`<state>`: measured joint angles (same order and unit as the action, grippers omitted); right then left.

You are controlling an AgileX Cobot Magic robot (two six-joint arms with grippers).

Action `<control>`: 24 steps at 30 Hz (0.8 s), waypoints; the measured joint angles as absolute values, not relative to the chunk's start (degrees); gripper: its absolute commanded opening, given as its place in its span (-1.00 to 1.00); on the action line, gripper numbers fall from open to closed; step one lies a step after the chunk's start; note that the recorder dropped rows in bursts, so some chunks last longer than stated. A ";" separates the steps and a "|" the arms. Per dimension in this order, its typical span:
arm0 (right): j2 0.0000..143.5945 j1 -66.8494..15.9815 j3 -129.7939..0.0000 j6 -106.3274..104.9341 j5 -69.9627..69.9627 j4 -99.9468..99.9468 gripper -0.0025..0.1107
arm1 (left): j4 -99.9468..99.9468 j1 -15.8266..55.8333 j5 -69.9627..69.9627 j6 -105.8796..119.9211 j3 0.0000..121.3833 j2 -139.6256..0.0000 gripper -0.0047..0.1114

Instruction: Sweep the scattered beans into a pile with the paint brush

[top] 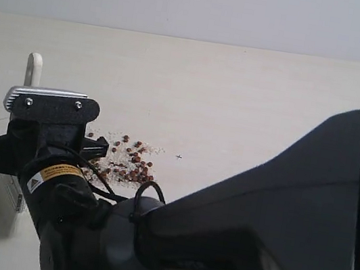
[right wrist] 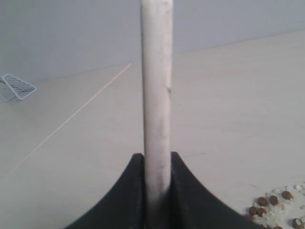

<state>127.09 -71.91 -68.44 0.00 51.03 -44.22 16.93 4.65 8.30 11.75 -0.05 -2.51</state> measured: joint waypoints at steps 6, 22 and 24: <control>127.09 -70.28 -69.31 -2.16 48.08 -45.80 -0.96 | 16.93 4.65 8.52 11.75 -0.05 -2.51 -0.92; 124.37 -66.70 -69.36 -22.12 44.45 -60.83 -0.96 | 16.93 4.65 8.52 11.75 -0.05 -2.51 -0.92; 123.89 -65.05 -69.36 -22.71 42.55 -61.23 -0.96 | 16.93 4.65 8.52 11.75 -0.05 -2.51 -0.92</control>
